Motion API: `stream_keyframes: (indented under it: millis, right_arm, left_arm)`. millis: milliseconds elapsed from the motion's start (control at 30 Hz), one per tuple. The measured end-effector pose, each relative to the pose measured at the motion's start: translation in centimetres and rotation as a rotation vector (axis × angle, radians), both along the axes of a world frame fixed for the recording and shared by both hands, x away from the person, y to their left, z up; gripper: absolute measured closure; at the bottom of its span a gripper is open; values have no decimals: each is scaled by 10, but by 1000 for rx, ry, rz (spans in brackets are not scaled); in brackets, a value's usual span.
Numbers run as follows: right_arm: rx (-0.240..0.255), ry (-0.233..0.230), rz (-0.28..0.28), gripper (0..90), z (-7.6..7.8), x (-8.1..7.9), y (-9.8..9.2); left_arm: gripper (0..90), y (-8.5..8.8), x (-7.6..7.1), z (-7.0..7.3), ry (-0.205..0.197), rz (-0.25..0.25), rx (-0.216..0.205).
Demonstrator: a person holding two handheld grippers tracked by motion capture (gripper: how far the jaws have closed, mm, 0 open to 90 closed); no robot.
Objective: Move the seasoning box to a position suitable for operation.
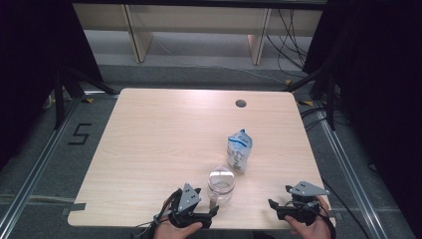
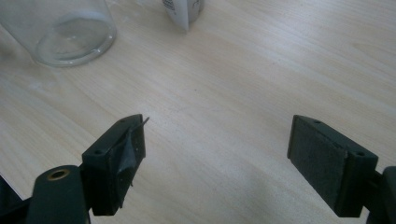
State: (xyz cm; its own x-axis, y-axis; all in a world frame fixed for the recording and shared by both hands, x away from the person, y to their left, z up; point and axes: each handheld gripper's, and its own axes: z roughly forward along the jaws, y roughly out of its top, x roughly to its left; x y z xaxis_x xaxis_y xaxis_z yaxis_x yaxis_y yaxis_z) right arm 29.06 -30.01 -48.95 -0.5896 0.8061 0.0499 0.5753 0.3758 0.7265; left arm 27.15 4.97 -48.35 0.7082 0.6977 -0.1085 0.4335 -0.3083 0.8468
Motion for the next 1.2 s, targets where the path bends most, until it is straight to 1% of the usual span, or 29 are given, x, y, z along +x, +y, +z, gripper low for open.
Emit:
stream_keyframes:
  millis: [33, 67, 100, 133, 167, 233, 267, 300, 333, 367, 400, 433, 467, 500, 533, 567, 700, 733, 767, 800, 833, 933, 967, 1000, 1033, 1067, 1100, 1133, 1200]
  right_arm:
    - [5, 4, -13, 200, 0, -1, 0]
    - [-4, 2, -2, 201, 0, 0, 0]
    - [-4, 2, -2, 201, 0, 0, 0]
    - [-1, 3, -11, 202, 0, -1, 1]
    - [-3, 1, -10, 203, 0, 0, 1]
    - [6, 5, -9, 203, -1, -1, 1]
    - [6, 5, -9, 203, -1, -1, 1]
    - [-1, 2, -9, 204, 0, -1, 1]
    - [-4, 2, 2, 204, 0, 0, 0]
    - [-3, 7, 2, 204, 0, 0, 0]
    - [-3, 5, 3, 204, 0, 0, 1]
    - [5, 7, -4, 205, -1, -1, 1]
    - [5, 7, -4, 205, -1, -1, 1]
    - [-3, 5, 9, 206, -1, 0, 1]
    - [-4, 6, 9, 206, -1, 0, 1]
    - [-3, 5, 8, 206, -1, 0, 1]
    - [-3, 4, 8, 206, -1, 0, 0]
    - [-2, 4, 8, 206, -1, 0, 0]
    - [7, 7, -2, 206, -1, -1, 1]
    - [-2, 5, 10, 206, -1, 0, 1]
    - [3, 10, 11, 206, -1, 0, 1]
    - [-9, -12, -6, 207, -1, -1, 2]
    - [-6, -10, -5, 209, -1, -1, 3]
    - [-4, -5, -7, 209, -2, -1, 3]
    - [-6, -4, -7, 210, -2, -1, 3]
    - [-6, -4, -7, 210, -2, -1, 3]
    - [-8, 0, -6, 211, -1, -1, 3]
    - [-9, 0, -6, 211, -1, -1, 3]
    - [-5, -2, -1, 212, -1, -2, 3]
  left_arm:
    - [245, -2, 0, 0, -5, 3, 5]
    - [258, -3, 2, -1, -16, -2, 12]
    - [273, -3, 2, -1, -16, -2, 12]
    - [273, -4, 1, -1, -1, -6, 22]
    - [356, -7, 2, -2, -17, -14, 34]
    - [439, -8, 1, -2, -23, -6, 41]
    - [439, -8, 1, -2, -35, -19, 58]
    - [505, -8, 1, -2, -46, -17, 65]
    - [505, -9, 0, -2, -41, -20, 55]
    - [571, -10, -2, -1, -54, -30, 67]
    - [599, -12, -4, -1, -63, -36, 59]
    - [628, -12, -4, -1, -69, -46, 66]
    - [649, -12, -4, -1, -69, -46, 66]
    - [668, -11, -5, 0, -65, -59, 85]
    - [680, -10, -4, -1, -86, -63, 92]
    - [691, -10, -4, -1, -80, -56, 75]
    - [718, -1, -2, 1, -69, -48, 68]
    - [720, 2, 0, 1, -73, -61, 91]
    - [721, 2, -1, 1, -54, -42, 60]
    - [723, 6, 1, 2, -58, -57, 87]
    - [723, 6, 1, 2, -57, -51, 69]
    - [724, 10, 4, 2, -59, -71, 86]
    - [725, 11, 5, 2, -47, -56, 64]
    - [725, 14, 6, 3, -52, -72, 89]
    - [725, 13, 7, 2, -44, -59, 54]
    - [725, 13, 7, 2, -44, -59, 54]
    - [725, 17, 11, 2, -64, -78, 68]
    - [724, 20, 14, 2, -65, -90, 76]
    - [723, 24, 17, 2, -73, -76, 75]
